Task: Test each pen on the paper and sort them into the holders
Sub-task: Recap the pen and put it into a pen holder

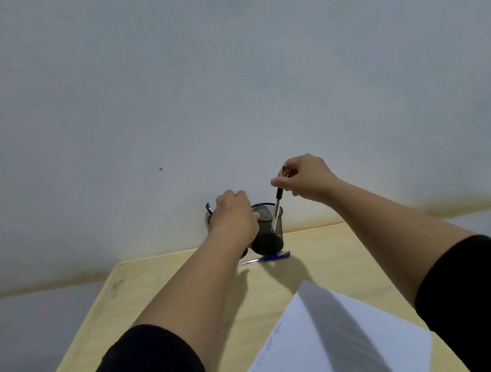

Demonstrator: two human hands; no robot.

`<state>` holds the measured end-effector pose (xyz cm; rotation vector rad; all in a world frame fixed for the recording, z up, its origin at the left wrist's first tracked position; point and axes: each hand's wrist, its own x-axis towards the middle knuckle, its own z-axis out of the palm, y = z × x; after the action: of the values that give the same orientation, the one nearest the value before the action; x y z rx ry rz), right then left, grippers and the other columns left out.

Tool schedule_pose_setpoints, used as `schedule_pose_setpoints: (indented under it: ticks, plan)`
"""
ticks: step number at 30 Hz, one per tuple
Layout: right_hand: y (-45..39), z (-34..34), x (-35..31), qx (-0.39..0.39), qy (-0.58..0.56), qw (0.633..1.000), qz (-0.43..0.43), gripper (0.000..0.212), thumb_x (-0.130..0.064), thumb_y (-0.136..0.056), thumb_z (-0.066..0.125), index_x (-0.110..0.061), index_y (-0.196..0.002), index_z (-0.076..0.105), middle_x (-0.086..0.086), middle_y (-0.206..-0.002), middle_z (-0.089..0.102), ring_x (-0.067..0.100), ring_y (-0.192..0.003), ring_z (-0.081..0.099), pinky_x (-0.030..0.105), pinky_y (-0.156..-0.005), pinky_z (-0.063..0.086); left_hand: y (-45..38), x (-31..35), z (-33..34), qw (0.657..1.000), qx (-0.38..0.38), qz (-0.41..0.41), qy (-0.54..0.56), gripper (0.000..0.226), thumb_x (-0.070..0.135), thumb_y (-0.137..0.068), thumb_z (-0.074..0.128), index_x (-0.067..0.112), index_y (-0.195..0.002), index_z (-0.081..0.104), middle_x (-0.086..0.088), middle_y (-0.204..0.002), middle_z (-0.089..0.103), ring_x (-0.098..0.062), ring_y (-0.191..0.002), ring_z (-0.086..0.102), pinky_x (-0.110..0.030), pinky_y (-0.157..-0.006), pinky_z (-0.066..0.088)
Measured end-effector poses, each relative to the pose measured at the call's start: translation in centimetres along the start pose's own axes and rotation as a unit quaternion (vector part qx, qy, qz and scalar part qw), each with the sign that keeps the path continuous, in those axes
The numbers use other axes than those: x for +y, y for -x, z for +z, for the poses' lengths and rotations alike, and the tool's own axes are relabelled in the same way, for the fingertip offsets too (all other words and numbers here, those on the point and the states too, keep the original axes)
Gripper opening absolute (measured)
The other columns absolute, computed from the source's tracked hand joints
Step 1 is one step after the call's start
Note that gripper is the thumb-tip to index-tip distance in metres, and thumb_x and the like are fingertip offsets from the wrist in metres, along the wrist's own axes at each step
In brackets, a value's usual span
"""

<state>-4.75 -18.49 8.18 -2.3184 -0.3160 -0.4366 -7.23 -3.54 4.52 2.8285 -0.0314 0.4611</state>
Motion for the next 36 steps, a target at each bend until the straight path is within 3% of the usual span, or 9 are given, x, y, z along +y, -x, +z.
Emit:
schedule_pose_setpoints:
  ticks: [2, 6, 11, 16, 21, 24, 28, 32, 36]
  plan:
    - [-1.8, 0.2, 0.4, 0.007, 0.02, 1.0, -0.007, 0.028, -0.029, -0.082, 0.066, -0.001, -0.088, 0.066, 0.014, -0.083, 0.067, 0.025, -0.076, 0.06, 0.035, -0.07, 0.052, -1.7, 0.4, 0.2, 1.0, -0.006, -0.004, 0.002, 0.042, 0.03, -0.094, 0.05, 0.006, -0.128, 0.042, -0.012, -0.131, 0.042, -0.027, -0.125, 0.039, -0.037, -0.095, 0.041]
    - [-4.6, 1.0, 1.3, 0.005, 0.049, 0.999, -0.019, 0.023, -0.027, -0.085, 0.064, -0.005, -0.089, 0.066, 0.004, -0.078, 0.061, 0.019, -0.076, 0.053, 0.022, -0.056, 0.038, -4.8, 0.4, 1.2, 1.0, -0.019, -0.004, -0.005, 0.043, 0.027, -0.094, 0.05, 0.005, -0.129, 0.042, -0.013, -0.131, 0.042, -0.027, -0.125, 0.04, -0.037, -0.097, 0.041]
    - [-7.1, 3.0, 2.8, 0.035, -0.018, 0.999, 0.0, 0.019, -0.027, -0.087, 0.058, -0.01, -0.079, 0.057, 0.004, -0.073, 0.06, 0.021, -0.07, 0.055, 0.021, -0.053, 0.039, -7.5, -0.5, 2.6, 0.998, -0.051, -0.014, -0.019, 0.04, 0.028, -0.094, 0.05, 0.004, -0.125, 0.045, -0.014, -0.129, 0.046, -0.028, -0.122, 0.044, -0.037, -0.095, 0.042]
    - [-8.7, 3.5, 3.2, 0.039, -0.054, 0.998, 0.009, 0.023, -0.028, -0.088, 0.057, -0.01, -0.075, 0.054, -0.002, -0.065, 0.053, 0.025, -0.071, 0.058, 0.031, -0.063, 0.045, -9.0, -1.0, 3.9, 0.997, -0.066, -0.018, -0.028, 0.042, 0.031, -0.095, 0.049, 0.005, -0.127, 0.045, -0.013, -0.129, 0.046, -0.028, -0.117, 0.049, -0.033, -0.088, 0.044]
    - [-8.3, 4.9, 4.8, -0.012, -0.024, 0.999, 0.022, 0.023, -0.028, -0.088, 0.057, -0.006, -0.08, 0.058, 0.001, -0.069, 0.057, 0.033, -0.085, 0.064, 0.041, -0.08, 0.051, -9.1, -1.0, 5.0, 0.994, -0.091, -0.002, -0.054, 0.045, 0.034, -0.095, 0.047, 0.004, -0.128, 0.045, -0.017, -0.131, 0.047, -0.029, -0.119, 0.049, -0.034, -0.092, 0.045]
    - [-7.9, 5.9, 6.3, -0.047, -0.002, 0.998, 0.035, 0.026, -0.028, -0.086, 0.059, -0.003, -0.084, 0.062, 0.012, -0.081, 0.064, 0.035, -0.089, 0.064, 0.044, -0.083, 0.052, -8.9, -1.0, 5.8, 0.993, -0.098, 0.014, -0.069, 0.045, 0.036, -0.095, 0.046, 0.003, -0.126, 0.047, -0.017, -0.13, 0.048, -0.029, -0.119, 0.05, -0.034, -0.092, 0.045]
    - [-7.2, 6.5, 7.5, -0.095, 0.054, 0.993, 0.049, 0.036, -0.038, -0.088, 0.058, -0.009, -0.107, 0.065, 0.011, -0.1, 0.068, 0.027, -0.1, 0.061, 0.027, -0.08, 0.043, -8.5, -1.1, 6.5, 0.99, -0.11, 0.023, -0.079, 0.043, 0.036, -0.095, 0.045, 0.003, -0.123, 0.05, -0.017, -0.129, 0.051, -0.03, -0.119, 0.05, -0.035, -0.093, 0.045]
    - [-6.0, 6.5, 8.0, -0.102, 0.133, 0.985, 0.031, 0.06, -0.044, -0.092, 0.051, -0.011, -0.141, 0.039, 0.011, -0.135, 0.054, 0.026, -0.128, 0.046, 0.034, -0.102, 0.036, -8.0, -1.3, 7.0, 0.991, -0.111, 0.036, -0.071, 0.041, 0.036, -0.094, 0.047, 0.006, -0.123, 0.051, -0.012, -0.127, 0.051, -0.029, -0.117, 0.05, -0.038, -0.093, 0.046]
    - [-3.8, 6.4, 8.7, -0.111, 0.17, 0.979, 0.025, 0.071, -0.047, -0.094, 0.044, -0.012, -0.149, 0.017, 0.012, -0.152, 0.033, 0.026, -0.14, 0.029, 0.037, -0.11, 0.029, -6.6, -1.3, 7.2, 0.993, -0.082, 0.067, -0.046, 0.044, 0.031, -0.094, 0.05, 0.008, -0.131, 0.045, -0.009, -0.135, 0.045, -0.027, -0.125, 0.045, -0.04, -0.097, 0.043]
